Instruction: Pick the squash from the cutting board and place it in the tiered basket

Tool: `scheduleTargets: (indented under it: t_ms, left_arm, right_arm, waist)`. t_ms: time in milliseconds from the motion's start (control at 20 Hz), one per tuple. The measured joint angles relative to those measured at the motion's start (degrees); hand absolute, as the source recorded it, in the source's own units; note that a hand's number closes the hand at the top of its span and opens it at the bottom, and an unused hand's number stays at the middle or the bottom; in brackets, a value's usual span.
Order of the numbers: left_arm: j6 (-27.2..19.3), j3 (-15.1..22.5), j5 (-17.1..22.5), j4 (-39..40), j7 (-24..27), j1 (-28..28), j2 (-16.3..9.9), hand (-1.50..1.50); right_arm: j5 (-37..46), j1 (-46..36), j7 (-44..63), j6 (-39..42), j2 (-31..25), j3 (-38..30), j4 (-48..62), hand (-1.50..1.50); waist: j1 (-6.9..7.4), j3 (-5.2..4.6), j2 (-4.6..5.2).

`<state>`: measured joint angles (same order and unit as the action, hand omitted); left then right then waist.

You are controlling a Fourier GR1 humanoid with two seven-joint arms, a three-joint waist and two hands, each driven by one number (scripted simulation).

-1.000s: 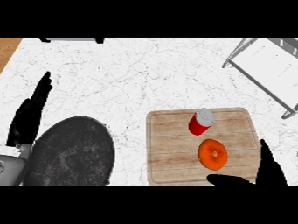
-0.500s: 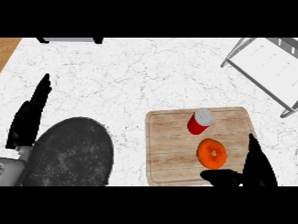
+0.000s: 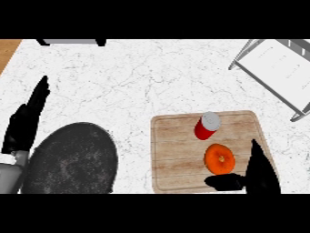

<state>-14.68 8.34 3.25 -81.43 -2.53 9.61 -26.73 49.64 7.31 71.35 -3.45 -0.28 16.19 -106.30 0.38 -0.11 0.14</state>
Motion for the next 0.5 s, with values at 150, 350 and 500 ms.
scheduleTargets:
  t_ms: [150,350,500]
  left_arm:
    - [-0.48,0.19,-0.75,0.47,-0.09,0.41,0.87,0.00]
    - [-0.19,-0.15,-0.86,0.21,-0.13,-0.02,1.17,0.00]
    - [0.23,-0.40,-0.95,-0.46,-0.74,0.22,1.13,0.00]
  right_arm:
    - [-1.39,-1.35,0.00,0.07,0.00,-0.56,1.60,-1.50]
    - [-2.75,-2.76,-0.03,-0.44,-0.01,-0.53,3.89,-1.50]
    - [-3.97,-3.45,-0.35,-1.39,-0.02,-0.36,5.75,-1.50]
  waist:
    - [-0.08,0.02,0.01]
    - [0.02,0.04,-0.02]
    - [0.01,0.07,-0.07]
